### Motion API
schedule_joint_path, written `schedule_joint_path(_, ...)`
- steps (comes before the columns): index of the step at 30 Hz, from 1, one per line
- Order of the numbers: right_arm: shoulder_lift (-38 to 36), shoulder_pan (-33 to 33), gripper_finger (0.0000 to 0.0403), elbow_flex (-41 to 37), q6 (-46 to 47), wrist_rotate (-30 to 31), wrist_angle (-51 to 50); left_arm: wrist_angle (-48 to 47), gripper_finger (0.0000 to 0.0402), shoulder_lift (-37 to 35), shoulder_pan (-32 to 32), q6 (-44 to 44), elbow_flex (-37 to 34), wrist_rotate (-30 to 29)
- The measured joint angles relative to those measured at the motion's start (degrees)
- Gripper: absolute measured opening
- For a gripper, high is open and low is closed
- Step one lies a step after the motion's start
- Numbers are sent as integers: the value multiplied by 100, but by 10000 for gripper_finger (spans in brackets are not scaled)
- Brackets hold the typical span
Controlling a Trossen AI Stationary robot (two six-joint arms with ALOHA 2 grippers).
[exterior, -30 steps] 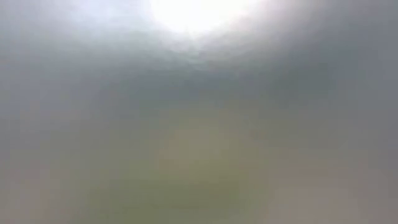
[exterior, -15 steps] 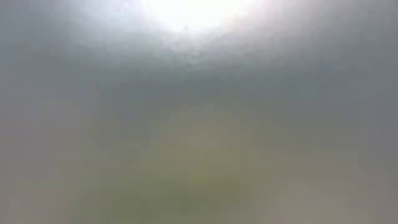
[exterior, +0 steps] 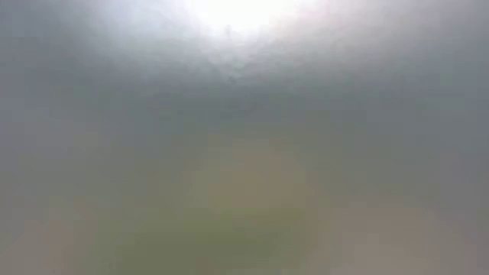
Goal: Sort blocks
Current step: Put the top orange block into the orange bin
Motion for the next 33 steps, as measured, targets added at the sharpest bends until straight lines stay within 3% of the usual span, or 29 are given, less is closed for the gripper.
schedule_joint_path(4, -27, -293, 201, -194, -82, -334, 394, 202, 215, 2, 9, 12, 4, -280)
schedule_joint_path(9, -5, -424, 107, -160, -534, -452, 780, 370, 215, 2, 13, 20, 7, -543)
schedule_joint_path(13, 46, -620, 111, -59, -1004, -496, 1469, 566, 215, 2, 15, 22, 9, -784)
schedule_joint_path(20, 47, -1510, 111, 520, -2564, -739, 3711, 582, 215, 4, 325, 20, 9, -1003)
schedule_joint_path(23, 246, -2181, 111, 1006, -2909, -1194, 4216, 556, 216, 4, 640, 20, 9, -846)
schedule_joint_path(26, 747, -2855, 111, 1651, -3181, -1653, 4243, 502, 216, 4, 1087, 193, 11, -319)
schedule_joint_path(30, 1743, -3483, 111, 2573, -3347, -2442, 4218, 475, 216, 6, 1681, 636, 11, 429)
schedule_joint_path(33, 2566, -3710, 111, 3232, -3458, -2626, 4206, 470, 214, 20, 1957, 998, 11, 708)
